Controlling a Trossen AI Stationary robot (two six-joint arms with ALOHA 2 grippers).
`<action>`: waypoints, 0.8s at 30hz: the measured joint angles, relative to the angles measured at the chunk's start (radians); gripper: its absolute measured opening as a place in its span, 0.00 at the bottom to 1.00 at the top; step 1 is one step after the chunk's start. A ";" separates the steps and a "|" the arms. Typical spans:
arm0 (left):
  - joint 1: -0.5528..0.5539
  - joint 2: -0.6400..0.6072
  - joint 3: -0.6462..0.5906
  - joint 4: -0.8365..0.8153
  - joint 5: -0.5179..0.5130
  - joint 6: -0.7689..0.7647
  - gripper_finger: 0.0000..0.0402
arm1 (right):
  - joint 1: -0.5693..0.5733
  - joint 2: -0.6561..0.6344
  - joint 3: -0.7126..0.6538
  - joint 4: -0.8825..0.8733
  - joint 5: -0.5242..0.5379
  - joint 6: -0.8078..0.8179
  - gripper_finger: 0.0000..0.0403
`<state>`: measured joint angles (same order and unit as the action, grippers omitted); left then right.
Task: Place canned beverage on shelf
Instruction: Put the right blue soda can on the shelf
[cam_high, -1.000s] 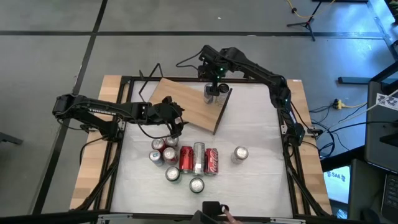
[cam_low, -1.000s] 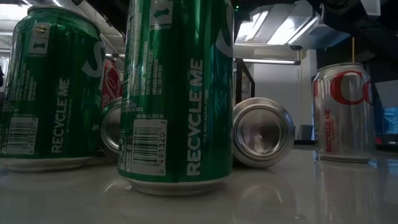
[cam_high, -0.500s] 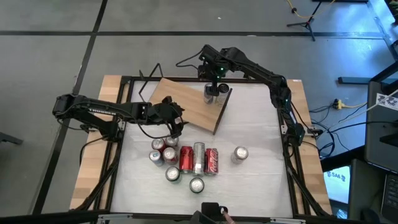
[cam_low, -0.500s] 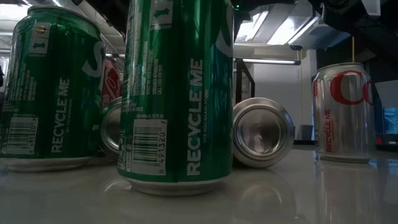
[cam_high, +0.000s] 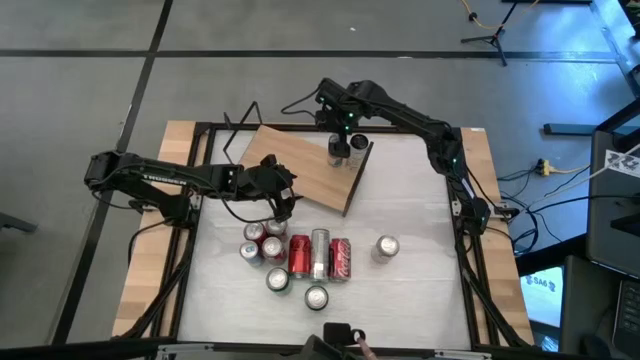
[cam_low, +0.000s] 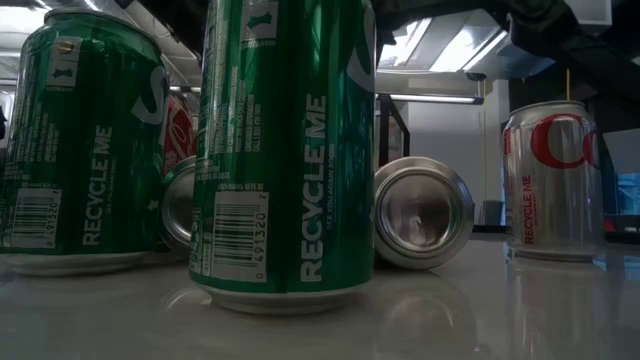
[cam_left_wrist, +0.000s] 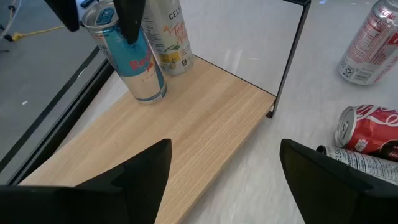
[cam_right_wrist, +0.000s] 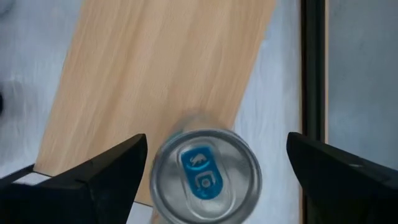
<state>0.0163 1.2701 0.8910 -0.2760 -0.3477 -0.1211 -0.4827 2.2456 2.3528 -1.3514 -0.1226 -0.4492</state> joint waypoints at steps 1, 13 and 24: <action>0.000 0.000 0.000 0.000 0.000 0.000 0.72 | 0.001 0.001 0.000 0.000 0.000 0.000 0.94; 0.000 0.000 0.000 0.000 0.000 0.000 0.72 | 0.006 0.003 0.000 -0.012 0.000 0.000 0.88; 0.000 0.000 0.000 0.000 0.000 0.000 0.72 | 0.021 0.003 0.000 -0.014 0.003 0.002 0.61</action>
<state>0.0162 1.2701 0.8912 -0.2760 -0.3477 -0.1214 -0.4622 2.2490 2.3532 -1.3657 -0.1198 -0.4471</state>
